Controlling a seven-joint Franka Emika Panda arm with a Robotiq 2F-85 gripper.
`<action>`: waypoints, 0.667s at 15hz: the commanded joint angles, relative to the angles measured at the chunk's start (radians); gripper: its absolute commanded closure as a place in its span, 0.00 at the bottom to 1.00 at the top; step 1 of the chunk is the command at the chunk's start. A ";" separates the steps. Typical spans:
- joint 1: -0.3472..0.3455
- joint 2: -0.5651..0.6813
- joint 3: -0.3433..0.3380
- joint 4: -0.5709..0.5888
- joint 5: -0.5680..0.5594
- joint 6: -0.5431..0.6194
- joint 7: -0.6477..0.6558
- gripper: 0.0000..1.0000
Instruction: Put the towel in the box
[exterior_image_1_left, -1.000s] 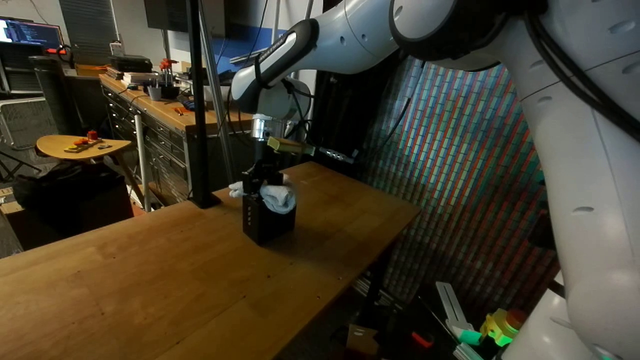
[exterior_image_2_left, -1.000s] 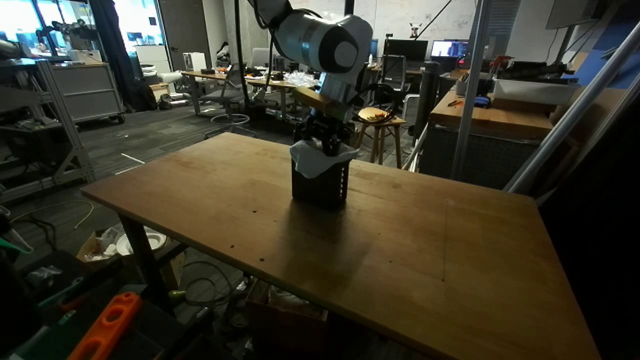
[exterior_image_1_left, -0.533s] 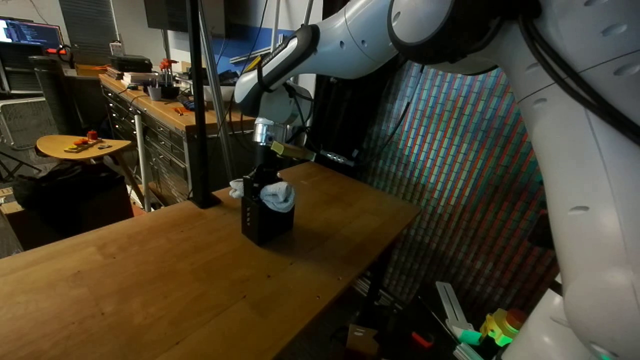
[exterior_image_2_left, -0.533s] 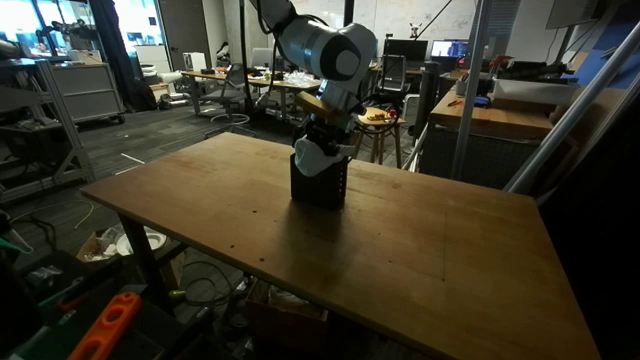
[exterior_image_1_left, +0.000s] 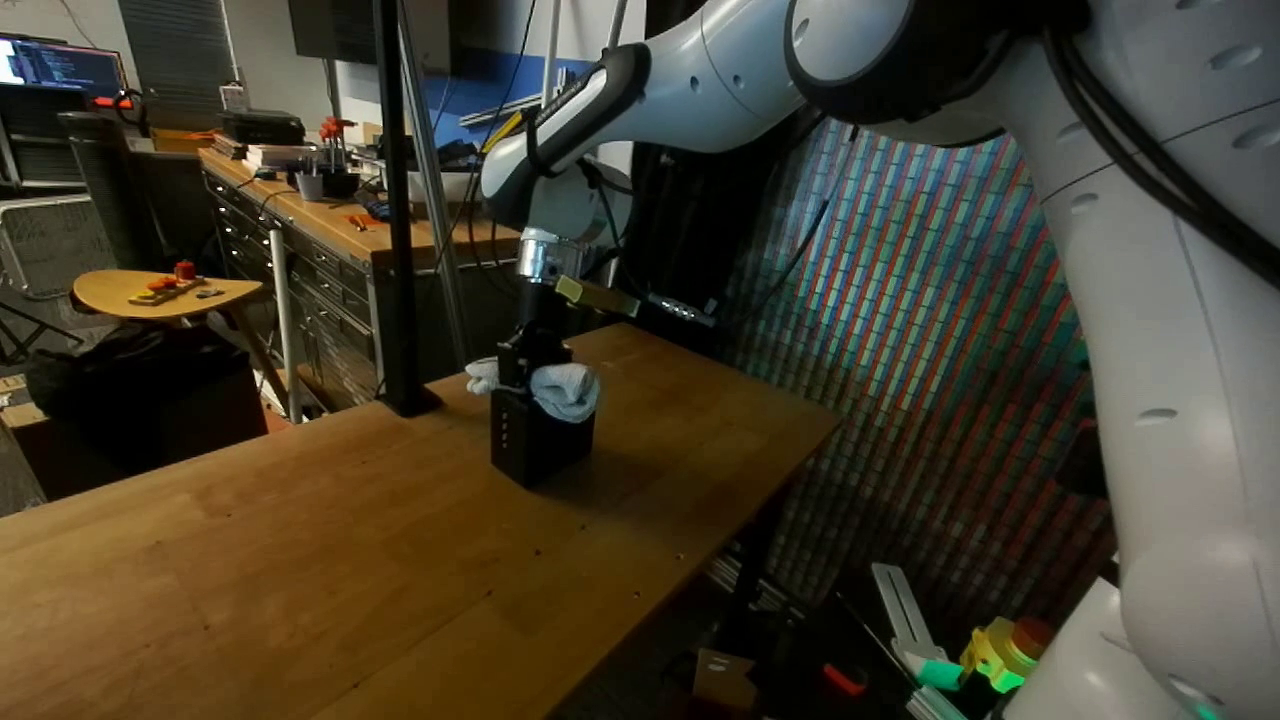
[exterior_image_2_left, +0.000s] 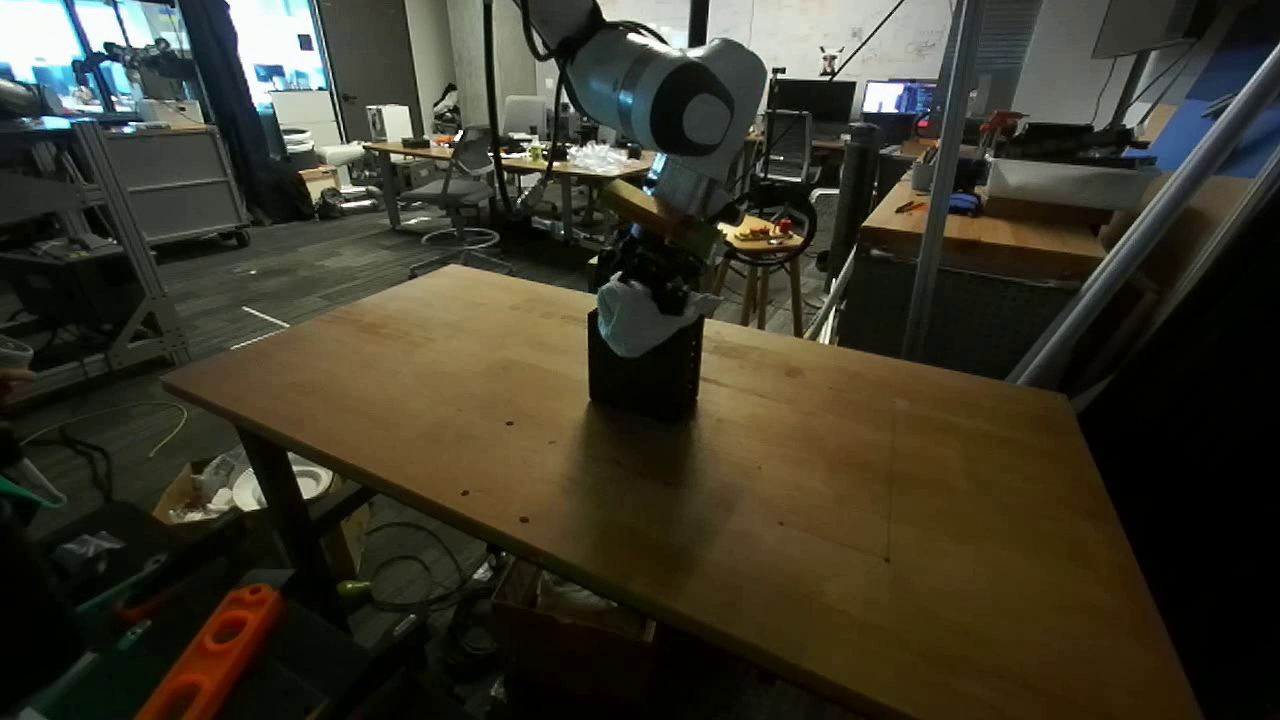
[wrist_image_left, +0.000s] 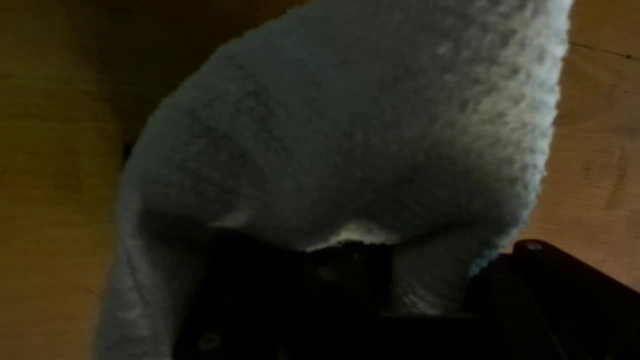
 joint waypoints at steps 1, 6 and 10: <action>-0.033 -0.053 0.002 0.011 0.010 -0.035 -0.054 0.93; -0.048 -0.084 0.009 0.063 0.020 -0.097 -0.109 0.57; -0.039 -0.092 0.014 0.097 0.020 -0.141 -0.139 0.26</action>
